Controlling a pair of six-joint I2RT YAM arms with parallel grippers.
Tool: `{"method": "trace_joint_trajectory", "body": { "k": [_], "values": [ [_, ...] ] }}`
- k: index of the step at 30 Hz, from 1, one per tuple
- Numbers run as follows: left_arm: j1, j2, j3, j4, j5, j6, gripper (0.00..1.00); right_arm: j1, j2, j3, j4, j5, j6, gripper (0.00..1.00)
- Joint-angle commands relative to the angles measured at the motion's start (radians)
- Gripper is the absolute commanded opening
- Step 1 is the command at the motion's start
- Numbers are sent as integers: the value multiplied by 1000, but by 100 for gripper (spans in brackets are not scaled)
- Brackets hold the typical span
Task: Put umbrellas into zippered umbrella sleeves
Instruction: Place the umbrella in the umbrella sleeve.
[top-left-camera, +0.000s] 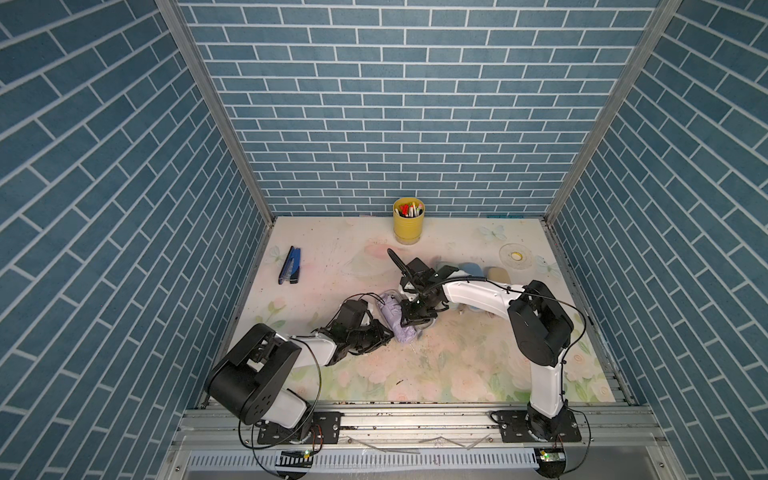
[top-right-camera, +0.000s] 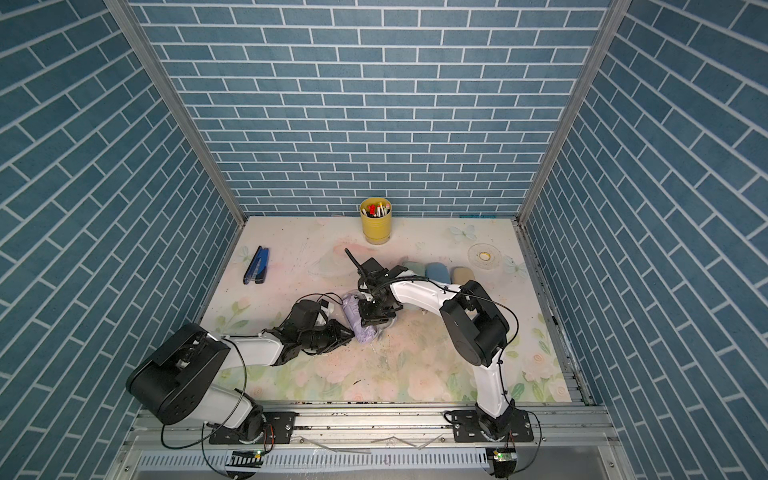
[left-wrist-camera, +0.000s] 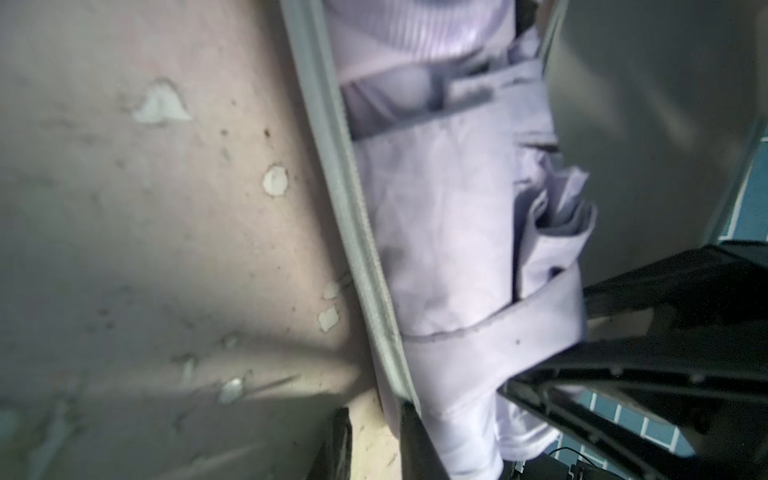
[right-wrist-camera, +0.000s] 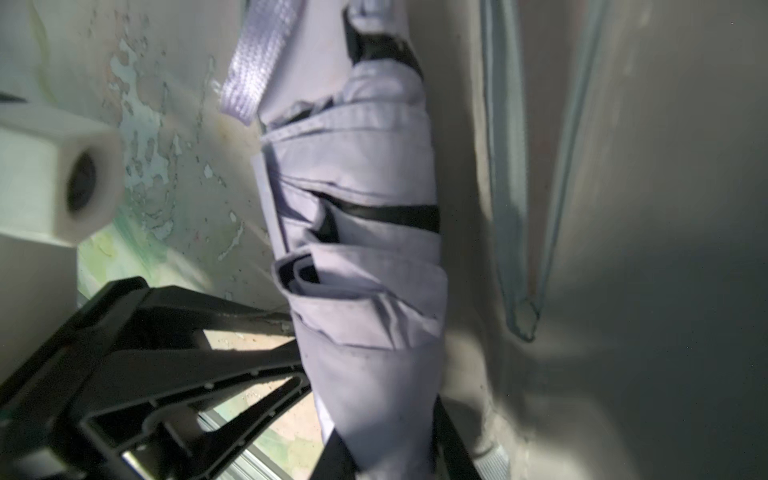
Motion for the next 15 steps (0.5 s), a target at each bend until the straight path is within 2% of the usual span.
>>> {"method": "trace_joint_trajectory", "body": {
  "k": [1,5,9,11,15],
  "values": [
    [-22,23,6,6,17,7,20,-5,36,22,57,-17,-15,19],
    [-22,20,0,4,20,12,18,-30,63,-45,151,-42,-67,17],
    [-10,-26,0,-49,26,35,20,-45,112,-80,145,-59,-73,17],
    [13,-80,0,-113,25,61,22,-50,98,-94,136,-63,-57,23],
    [70,-178,6,-229,17,86,34,-58,23,-55,69,-84,-60,47]
  ]
}}
